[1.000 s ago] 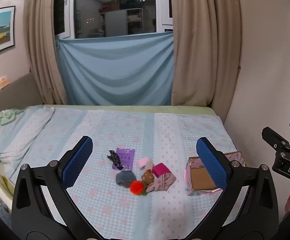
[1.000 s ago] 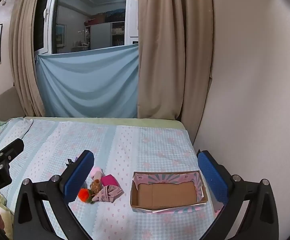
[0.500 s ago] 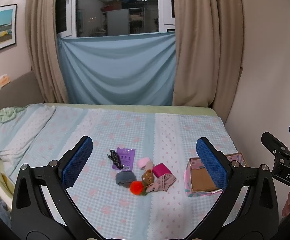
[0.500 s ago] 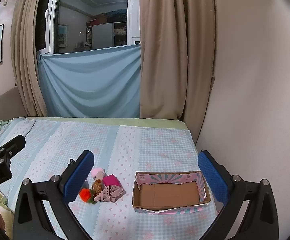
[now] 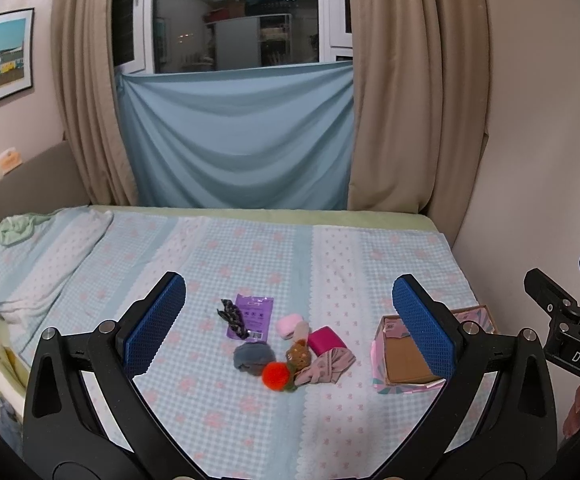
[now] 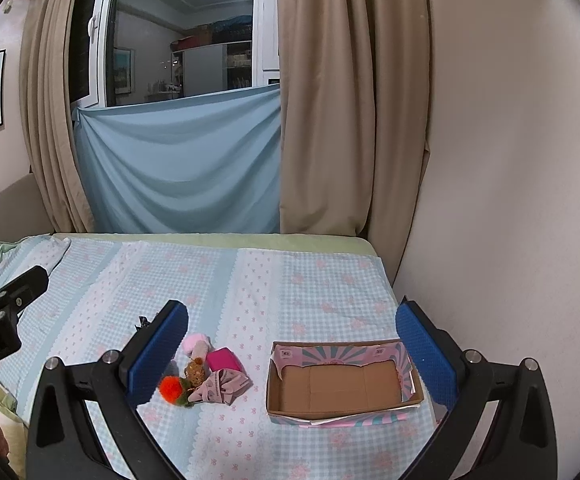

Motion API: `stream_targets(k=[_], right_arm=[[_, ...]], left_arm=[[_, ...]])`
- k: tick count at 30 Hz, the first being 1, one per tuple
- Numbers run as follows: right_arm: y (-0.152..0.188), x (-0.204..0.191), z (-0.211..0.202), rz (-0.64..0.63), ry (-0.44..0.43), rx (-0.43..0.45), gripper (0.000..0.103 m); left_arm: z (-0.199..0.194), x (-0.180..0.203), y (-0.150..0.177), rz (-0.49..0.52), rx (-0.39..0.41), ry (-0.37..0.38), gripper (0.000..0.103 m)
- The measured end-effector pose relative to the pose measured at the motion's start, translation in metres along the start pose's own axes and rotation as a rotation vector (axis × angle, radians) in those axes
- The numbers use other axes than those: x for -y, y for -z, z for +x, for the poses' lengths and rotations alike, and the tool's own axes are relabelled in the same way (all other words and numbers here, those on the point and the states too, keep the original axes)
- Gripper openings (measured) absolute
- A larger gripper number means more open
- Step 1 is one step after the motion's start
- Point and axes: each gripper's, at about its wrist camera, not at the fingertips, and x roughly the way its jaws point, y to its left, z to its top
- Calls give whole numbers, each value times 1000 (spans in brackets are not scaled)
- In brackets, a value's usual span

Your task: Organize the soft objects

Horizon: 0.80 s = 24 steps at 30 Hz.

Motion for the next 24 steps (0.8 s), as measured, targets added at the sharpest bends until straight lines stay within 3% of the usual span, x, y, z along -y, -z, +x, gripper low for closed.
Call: stream_targets(k=[24], right_arm=[[2,1,-1,6,-1,4,103]], left_arm=[[2,1,-3,-1,-4,-4,103]])
